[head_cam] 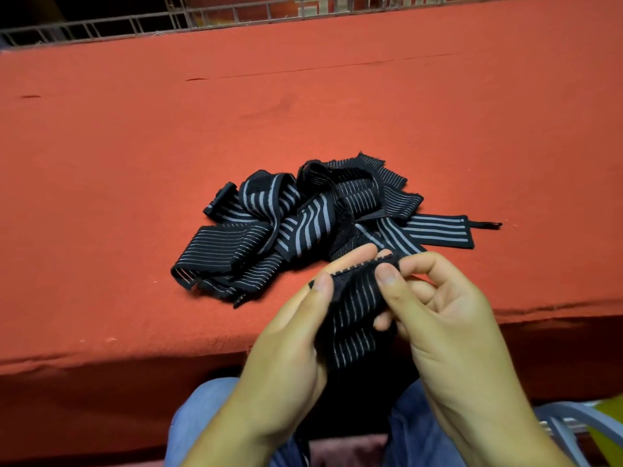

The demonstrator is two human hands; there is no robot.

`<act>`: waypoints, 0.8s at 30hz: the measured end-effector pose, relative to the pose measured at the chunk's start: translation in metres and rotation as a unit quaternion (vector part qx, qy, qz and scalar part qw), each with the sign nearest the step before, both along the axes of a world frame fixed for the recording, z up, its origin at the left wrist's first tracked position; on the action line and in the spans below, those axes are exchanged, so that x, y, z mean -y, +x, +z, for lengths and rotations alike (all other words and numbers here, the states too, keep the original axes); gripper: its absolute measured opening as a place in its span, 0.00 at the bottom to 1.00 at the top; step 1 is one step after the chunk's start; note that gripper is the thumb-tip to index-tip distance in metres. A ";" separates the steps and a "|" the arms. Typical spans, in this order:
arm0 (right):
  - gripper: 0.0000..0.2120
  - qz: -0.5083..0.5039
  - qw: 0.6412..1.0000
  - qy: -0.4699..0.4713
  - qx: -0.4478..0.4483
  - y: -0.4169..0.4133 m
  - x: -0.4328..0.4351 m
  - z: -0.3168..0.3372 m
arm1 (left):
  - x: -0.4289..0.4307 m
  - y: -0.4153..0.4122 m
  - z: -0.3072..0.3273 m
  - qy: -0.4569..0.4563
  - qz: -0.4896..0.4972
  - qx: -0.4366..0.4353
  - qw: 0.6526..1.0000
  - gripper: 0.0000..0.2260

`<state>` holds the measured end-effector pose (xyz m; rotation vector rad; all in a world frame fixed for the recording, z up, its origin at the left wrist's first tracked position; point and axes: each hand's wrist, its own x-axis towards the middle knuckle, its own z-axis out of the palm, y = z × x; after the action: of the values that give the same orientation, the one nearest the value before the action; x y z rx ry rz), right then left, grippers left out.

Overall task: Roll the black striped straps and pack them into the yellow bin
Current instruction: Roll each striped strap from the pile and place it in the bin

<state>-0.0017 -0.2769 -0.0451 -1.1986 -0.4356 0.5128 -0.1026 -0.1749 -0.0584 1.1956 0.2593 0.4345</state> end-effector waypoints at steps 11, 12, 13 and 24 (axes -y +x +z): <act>0.09 -0.034 0.999 -0.023 0.032 -0.004 -0.001 -0.001 | 0.002 0.003 0.008 0.175 0.049 -0.018 0.983 0.19; 0.08 -0.029 0.999 -0.028 0.035 -0.003 0.000 -0.002 | 0.001 0.004 0.008 0.193 0.066 -0.025 0.979 0.16; 0.08 -0.025 0.998 -0.035 0.038 -0.003 0.000 -0.003 | -0.001 0.004 0.007 0.202 0.078 -0.032 0.976 0.15; 0.10 0.027 0.988 -0.084 0.129 0.010 0.008 -0.011 | -0.012 0.002 0.004 0.186 0.066 -0.051 0.979 0.14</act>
<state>0.0084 -0.2853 -0.0559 -1.4255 -0.6571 0.4478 -0.1005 -0.1633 -0.0540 1.5761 0.3578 0.5554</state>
